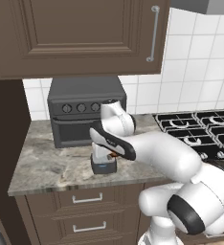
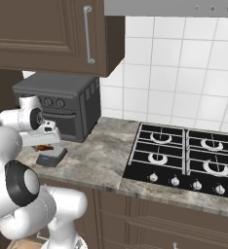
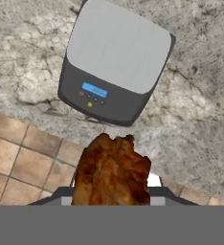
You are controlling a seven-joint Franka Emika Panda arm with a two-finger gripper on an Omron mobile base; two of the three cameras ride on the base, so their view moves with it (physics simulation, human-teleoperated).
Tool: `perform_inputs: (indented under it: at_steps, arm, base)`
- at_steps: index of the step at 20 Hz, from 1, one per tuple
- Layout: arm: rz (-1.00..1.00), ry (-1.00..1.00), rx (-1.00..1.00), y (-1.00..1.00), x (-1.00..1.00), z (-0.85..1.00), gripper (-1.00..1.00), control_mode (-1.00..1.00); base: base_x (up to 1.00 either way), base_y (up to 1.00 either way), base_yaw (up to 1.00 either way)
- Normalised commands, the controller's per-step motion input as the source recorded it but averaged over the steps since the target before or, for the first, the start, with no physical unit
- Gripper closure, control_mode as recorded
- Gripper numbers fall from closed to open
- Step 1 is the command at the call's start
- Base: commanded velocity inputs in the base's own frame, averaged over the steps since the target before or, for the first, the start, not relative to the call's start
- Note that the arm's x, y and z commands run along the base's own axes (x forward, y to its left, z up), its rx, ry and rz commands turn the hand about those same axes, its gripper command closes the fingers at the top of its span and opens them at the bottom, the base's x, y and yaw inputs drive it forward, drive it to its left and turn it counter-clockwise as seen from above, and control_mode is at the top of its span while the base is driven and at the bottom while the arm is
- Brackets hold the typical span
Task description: Take the chicken drumstick from the fridge and place it on the digital scale on the counter by the fridge. Wait a few seconds for a reading, then move it to the plate on the dining counter.
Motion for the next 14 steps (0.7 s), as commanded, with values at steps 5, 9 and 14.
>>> perform_inputs:
  at_steps: [5, 9, 14]
  arm:
    - [0.0, -0.03, 0.0, 0.02, 0.18, -0.19, 1.0, -1.0]
    - [0.0, -0.04, 0.0, 0.04, 0.11, -0.2, 1.0, -1.0]
    - [0.0, -0.03, 0.0, 0.05, 0.07, -0.2, 1.0, -1.0]
  base:
    - [0.0, 0.0, 0.0]
    - [0.0, 0.0, 0.0]
    - [0.0, 0.0, 0.0]
